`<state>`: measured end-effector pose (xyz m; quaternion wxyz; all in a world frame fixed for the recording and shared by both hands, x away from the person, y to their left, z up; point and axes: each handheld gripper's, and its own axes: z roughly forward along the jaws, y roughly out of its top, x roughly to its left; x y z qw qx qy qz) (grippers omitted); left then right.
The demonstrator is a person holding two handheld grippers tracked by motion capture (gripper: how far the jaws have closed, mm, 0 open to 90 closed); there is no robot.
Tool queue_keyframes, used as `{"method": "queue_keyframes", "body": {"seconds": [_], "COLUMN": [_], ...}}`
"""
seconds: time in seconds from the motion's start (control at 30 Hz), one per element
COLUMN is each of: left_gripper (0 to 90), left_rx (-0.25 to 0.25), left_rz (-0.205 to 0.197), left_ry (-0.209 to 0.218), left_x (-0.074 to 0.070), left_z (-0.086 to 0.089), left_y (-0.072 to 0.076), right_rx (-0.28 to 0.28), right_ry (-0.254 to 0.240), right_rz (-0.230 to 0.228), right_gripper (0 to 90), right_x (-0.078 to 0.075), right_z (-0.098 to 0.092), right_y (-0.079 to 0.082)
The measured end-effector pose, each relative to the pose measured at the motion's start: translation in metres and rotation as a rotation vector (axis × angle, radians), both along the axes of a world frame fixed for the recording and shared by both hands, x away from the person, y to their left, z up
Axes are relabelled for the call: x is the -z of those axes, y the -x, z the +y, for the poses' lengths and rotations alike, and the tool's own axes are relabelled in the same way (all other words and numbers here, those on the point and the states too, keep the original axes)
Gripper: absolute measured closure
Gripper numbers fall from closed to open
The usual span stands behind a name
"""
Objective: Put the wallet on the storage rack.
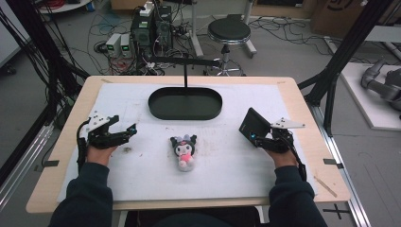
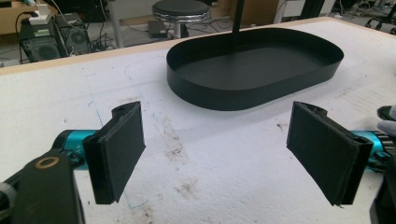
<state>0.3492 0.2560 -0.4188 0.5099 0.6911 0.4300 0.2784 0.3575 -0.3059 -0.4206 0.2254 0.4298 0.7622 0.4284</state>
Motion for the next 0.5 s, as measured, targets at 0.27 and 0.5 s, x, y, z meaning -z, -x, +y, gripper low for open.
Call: {"method": "queue_keyframes", "body": {"seconds": [0.27,0.5], "left_gripper": [19.1,19.1], "left_rx": [-0.001,-0.001], "left_rz": [0.000,0.006], "left_ry": [-0.002,-0.004], "left_x": [0.000,0.000], "left_z": [0.000,0.000], "left_y": [0.000,0.000], "right_rx": [0.009,0.010], "right_ry": [0.023,-0.022], "right_rz": [0.031,-0.034], "right_gripper": [76.9,77.9], "right_x": [0.000,-0.016], "right_z": [-0.002,-0.001], "right_y": [0.000,0.003]}}
